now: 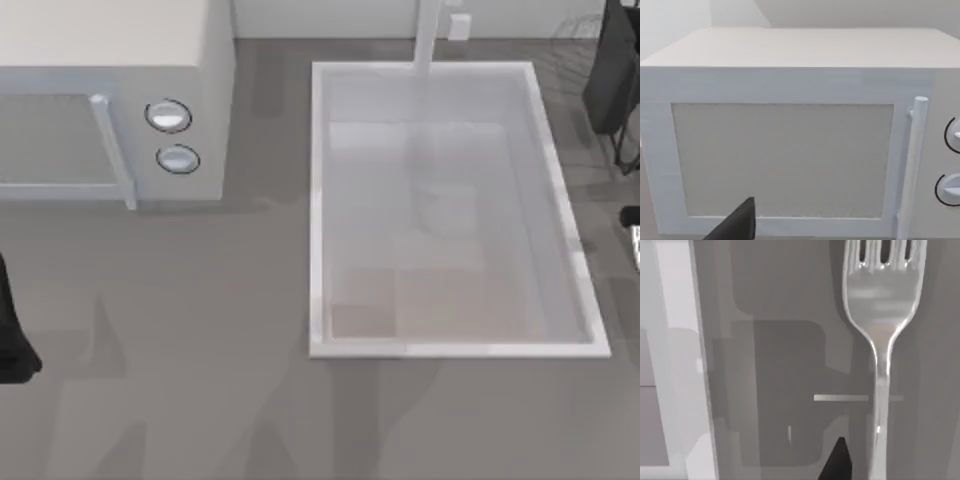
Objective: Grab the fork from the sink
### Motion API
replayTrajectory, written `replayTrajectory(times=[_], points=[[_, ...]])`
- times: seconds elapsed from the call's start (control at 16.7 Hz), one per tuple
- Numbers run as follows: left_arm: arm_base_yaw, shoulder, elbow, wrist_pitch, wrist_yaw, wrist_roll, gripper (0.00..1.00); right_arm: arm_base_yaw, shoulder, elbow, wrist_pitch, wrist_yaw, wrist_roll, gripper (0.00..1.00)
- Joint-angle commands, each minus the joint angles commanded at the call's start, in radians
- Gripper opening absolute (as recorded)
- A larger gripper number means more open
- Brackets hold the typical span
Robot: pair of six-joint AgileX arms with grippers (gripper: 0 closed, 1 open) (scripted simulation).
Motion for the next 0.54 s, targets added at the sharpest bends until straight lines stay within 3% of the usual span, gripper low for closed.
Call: replayTrajectory(times=[0.18,0.54], points=[[0.000,0.000,0.000,0.000,0.000,0.000,1.00,0.000,0.000,0.000,0.000,0.000,0.000,0.98],[0.000,0.000,0.000,0.000,0.000,0.000,1.00,0.000,0.000,0.000,0.000,0.000,0.000,1.00]])
